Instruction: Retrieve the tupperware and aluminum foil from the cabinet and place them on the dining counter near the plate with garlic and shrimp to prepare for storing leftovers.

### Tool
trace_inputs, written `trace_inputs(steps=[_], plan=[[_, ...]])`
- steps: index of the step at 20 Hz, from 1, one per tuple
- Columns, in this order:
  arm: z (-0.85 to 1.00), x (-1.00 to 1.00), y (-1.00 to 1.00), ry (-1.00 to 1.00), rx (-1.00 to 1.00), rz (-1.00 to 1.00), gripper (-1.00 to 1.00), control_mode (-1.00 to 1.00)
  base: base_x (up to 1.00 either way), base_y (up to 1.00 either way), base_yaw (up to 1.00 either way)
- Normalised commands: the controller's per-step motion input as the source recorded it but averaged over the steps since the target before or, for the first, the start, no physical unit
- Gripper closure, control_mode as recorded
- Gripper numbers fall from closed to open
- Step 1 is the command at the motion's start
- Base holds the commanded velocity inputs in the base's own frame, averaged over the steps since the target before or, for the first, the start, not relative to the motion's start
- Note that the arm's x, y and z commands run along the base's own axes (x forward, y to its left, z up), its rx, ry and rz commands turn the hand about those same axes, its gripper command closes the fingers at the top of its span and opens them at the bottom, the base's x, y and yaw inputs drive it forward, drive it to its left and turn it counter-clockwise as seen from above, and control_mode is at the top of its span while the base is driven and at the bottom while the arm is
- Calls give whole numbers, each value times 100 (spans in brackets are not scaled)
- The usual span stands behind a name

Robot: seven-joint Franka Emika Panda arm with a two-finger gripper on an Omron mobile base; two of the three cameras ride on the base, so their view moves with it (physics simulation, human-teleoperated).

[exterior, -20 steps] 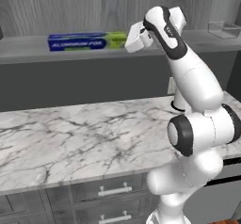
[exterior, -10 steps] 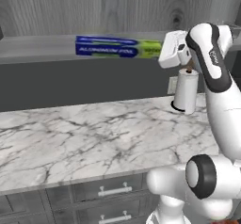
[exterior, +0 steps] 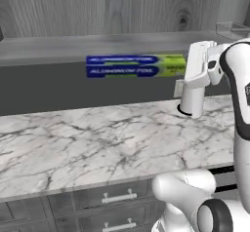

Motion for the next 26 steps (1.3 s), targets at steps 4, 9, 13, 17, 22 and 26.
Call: trace_inputs(steps=[4,9,13,17,22,26], plan=[[0,-100,-7,0,-8,0,100,-100,0,0,0],[-4,-80,-1,0,-8,0,100,100,-20,0,0],[0,0,0,0,0,0,100,100,-100,18,20],[0,0,0,0,0,0,100,100,-94,39,69],[0,0,0,0,0,0,100,100,-48,24,97],[0,0,0,0,0,0,100,100,-31,12,100]])
